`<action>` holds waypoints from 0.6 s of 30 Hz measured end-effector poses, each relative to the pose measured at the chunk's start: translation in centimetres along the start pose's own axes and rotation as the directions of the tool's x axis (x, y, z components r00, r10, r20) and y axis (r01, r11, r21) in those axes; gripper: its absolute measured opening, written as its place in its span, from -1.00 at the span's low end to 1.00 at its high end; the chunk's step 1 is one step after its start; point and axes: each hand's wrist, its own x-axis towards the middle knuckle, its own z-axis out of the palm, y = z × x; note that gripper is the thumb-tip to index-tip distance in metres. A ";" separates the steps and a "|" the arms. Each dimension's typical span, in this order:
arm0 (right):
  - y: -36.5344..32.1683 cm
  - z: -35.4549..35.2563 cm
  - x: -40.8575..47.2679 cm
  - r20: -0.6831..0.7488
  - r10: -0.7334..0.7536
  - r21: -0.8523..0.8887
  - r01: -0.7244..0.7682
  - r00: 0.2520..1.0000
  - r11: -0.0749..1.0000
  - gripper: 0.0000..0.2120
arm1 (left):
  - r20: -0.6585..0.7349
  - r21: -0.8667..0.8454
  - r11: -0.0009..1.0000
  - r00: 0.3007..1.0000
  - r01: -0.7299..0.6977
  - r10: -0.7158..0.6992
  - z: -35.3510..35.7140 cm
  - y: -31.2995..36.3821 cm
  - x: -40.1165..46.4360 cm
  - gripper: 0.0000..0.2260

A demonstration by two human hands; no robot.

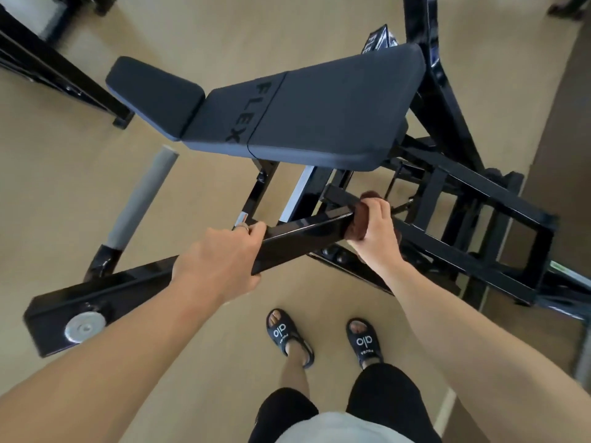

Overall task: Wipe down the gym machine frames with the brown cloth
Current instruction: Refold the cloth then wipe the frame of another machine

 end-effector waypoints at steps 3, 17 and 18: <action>0.8 0.3 0.2 -0.003 0.183 0.090 -0.182 0.983 0.979 -0.31 | -0.022 0.029 1.000 1.000 0.001 -0.001 -0.2 0.1 0.0 -0.42; -11.3 2.8 -5.9 0.071 -0.562 -0.080 0.567 0.824 0.820 -0.27 | 0.062 0.074 0.996 0.997 0.044 -0.049 -1.8 0.5 -0.2 -0.56; -10.1 2.2 -5.0 0.075 -0.578 -0.085 0.583 0.812 0.808 -0.32 | 0.059 0.085 0.995 0.997 0.042 -0.047 -1.7 0.5 -0.2 -0.54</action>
